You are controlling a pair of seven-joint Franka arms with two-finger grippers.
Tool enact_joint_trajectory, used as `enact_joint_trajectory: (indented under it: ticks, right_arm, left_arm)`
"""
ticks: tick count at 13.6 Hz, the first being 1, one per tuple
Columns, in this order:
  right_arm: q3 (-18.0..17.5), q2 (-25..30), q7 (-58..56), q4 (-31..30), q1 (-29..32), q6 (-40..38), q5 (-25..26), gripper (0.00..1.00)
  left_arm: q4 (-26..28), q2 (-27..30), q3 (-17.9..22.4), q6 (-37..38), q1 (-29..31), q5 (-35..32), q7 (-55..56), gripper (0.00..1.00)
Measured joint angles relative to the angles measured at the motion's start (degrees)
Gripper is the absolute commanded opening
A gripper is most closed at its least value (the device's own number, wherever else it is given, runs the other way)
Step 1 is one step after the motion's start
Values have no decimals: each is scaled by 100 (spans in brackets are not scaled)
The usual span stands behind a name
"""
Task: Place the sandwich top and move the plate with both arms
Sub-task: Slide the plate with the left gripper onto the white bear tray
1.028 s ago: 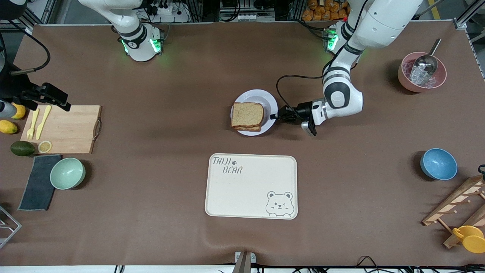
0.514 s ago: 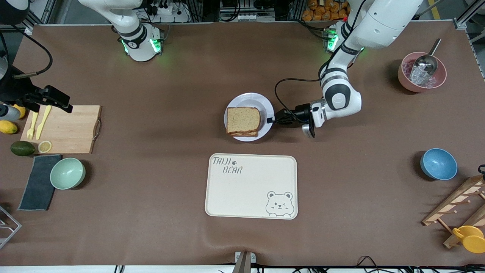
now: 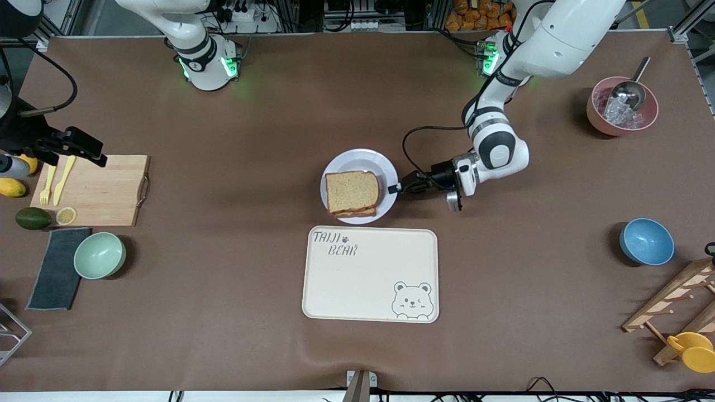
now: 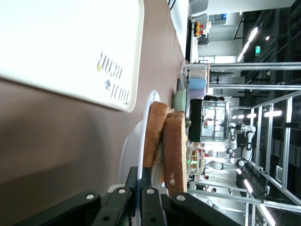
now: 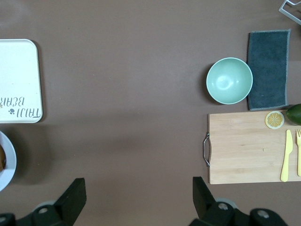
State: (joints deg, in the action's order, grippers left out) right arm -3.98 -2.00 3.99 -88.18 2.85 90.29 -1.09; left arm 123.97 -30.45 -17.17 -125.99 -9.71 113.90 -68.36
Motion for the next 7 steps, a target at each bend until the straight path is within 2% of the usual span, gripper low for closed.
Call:
enact_joint_trajectory:
  ticks: [7]
  right_arm:
    - [18, -82, 1, 0, 8, -22, 0, 100]
  left_arm:
    - [-1157, -780, 51, -3, 83, 292, -1, 0]
